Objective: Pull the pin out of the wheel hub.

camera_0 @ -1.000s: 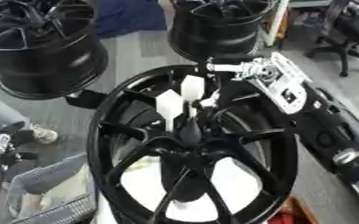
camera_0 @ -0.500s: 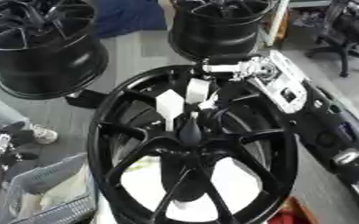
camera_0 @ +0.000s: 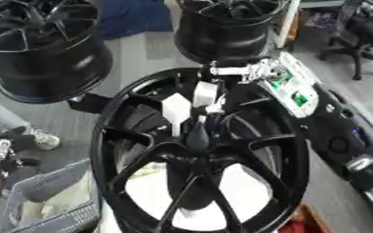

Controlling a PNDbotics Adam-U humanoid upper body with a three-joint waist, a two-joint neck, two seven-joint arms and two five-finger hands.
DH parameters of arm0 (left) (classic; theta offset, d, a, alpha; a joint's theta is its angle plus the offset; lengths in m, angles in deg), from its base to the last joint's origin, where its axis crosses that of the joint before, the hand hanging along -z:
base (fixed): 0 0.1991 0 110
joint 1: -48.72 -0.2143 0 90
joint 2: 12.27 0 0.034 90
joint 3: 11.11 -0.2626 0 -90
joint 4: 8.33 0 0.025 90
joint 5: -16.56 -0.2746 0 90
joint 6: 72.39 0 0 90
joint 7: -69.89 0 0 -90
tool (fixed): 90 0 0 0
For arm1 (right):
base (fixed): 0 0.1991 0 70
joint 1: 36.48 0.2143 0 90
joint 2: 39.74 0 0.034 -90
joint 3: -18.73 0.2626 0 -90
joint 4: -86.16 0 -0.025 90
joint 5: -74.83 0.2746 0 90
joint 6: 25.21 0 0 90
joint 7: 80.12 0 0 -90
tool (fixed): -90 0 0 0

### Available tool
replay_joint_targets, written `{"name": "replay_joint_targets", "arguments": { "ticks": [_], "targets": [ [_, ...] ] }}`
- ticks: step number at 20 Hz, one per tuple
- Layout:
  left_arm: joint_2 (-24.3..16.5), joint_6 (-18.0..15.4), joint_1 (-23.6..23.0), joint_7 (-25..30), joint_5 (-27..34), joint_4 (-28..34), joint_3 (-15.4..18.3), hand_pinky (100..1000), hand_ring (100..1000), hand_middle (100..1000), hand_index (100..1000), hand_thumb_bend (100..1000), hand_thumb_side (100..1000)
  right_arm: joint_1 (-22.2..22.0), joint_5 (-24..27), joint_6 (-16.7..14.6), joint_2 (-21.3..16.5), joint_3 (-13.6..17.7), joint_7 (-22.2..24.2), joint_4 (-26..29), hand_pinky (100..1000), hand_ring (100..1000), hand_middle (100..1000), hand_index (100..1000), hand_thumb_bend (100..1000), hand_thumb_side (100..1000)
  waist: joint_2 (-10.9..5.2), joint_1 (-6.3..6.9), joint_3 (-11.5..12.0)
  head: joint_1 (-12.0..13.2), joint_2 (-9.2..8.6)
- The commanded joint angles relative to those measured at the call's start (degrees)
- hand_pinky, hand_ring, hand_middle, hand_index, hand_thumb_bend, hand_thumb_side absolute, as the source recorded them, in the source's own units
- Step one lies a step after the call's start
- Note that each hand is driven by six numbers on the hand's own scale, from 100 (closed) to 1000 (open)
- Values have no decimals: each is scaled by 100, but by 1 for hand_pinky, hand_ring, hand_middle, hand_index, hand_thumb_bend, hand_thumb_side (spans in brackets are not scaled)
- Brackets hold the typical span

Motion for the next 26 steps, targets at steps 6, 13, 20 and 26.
{"name": "replay_joint_targets", "arguments": {
  "ticks": [6,13,20,26],
  "targets": [
    [-75,-10,72,20,-14,85,-4,593,809,705,850,100,725,123,-270,39,-151,104,-74,41,486,399,764,897,305,539,-68,3,-7,-13,26],
    [-74,-8,67,21,-14,83,-4,593,809,706,850,100,728,124,-299,118,-174,115,-71,70,467,383,683,875,238,534,-70,-2,-21,-14,26],
    [-75,-7,63,20,-13,82,-4,593,810,706,850,100,728,119,-296,193,-178,120,-149,102,433,355,559,816,130,448,-68,-7,-27,-15,26],
    [-75,-5,60,22,-13,81,-4,593,811,707,850,100,729,119,-227,188,-177,105,-306,147,411,343,436,690,100,284,-64,-8,-29,-14,26]
  ]
}}
